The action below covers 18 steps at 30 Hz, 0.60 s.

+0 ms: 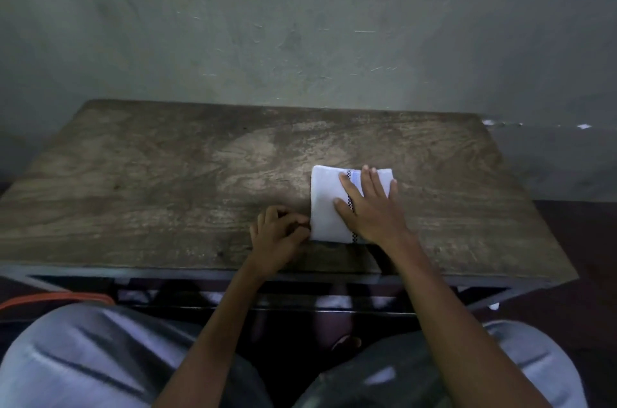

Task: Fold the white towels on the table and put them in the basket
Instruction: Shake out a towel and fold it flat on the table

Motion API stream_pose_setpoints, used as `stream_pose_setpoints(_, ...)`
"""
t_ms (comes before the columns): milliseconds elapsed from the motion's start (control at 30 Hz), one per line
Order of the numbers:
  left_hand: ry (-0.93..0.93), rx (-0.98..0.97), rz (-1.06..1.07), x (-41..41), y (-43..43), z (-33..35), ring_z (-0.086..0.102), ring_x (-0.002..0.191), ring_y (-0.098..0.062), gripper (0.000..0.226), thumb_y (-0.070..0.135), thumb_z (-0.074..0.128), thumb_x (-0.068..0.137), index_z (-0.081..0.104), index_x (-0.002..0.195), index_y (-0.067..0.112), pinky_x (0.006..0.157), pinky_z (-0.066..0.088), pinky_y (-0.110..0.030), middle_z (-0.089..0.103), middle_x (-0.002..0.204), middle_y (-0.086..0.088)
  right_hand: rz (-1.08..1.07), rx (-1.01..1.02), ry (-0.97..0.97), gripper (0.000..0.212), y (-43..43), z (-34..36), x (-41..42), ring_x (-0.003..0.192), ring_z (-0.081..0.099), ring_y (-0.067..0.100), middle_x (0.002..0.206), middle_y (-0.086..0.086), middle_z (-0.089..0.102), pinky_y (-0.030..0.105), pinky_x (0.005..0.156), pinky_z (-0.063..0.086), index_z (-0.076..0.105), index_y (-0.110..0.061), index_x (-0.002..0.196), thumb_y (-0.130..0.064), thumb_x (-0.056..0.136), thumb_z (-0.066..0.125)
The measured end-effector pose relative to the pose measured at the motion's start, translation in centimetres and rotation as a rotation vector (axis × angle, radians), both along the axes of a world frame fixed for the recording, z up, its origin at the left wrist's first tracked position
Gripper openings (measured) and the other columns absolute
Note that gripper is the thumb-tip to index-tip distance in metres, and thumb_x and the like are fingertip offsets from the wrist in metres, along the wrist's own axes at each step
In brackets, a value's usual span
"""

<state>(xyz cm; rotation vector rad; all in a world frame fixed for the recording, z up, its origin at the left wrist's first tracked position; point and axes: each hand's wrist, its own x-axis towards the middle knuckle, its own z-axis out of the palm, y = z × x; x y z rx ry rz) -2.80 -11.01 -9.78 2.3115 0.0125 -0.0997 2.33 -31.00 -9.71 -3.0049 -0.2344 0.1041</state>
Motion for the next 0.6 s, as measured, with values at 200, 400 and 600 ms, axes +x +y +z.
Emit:
stream_pose_setpoints(200,0.094,0.072,-0.133,0.2,0.2,0.9,0.023,0.115,-0.005,0.012,0.051,0.063,0.081,0.052,0.078,0.056,0.094,0.009,-0.022,0.035,0.119,0.021,0.022,0.025,-0.094,0.085,0.1,-0.8,0.0,0.145,0.012,0.038,0.154,0.029,0.015,0.047,0.117,0.006,0.021,-0.020,0.150,-0.065,0.084,-0.006)
stream_pose_setpoints(400,0.097,0.101,-0.146,0.3,-0.1,0.4,0.024,0.116,-0.009,0.026,0.067,0.050,0.081,0.066,0.080,0.046,0.100,0.011,-0.027,0.036,0.116,0.018,-0.019,0.058,-0.098,0.078,0.4,-0.7,0.0,0.145,0.014,0.037,0.154,0.026,0.016,0.046,0.117,0.009,0.027,-0.019,0.148,-0.057,0.083,0.007)
stream_pose_setpoints(600,0.050,0.062,-0.141,0.5,-0.1,-0.4,0.023,0.114,-0.006,0.031,0.070,0.049,0.078,0.067,0.084,0.045,0.106,0.012,-0.028,0.035,0.115,0.017,-0.018,0.107,-0.123,0.071,0.5,-1.3,0.1,0.140,0.026,0.041,0.149,0.030,0.028,0.050,0.115,0.019,0.038,-0.014,0.144,-0.052,0.087,0.019)
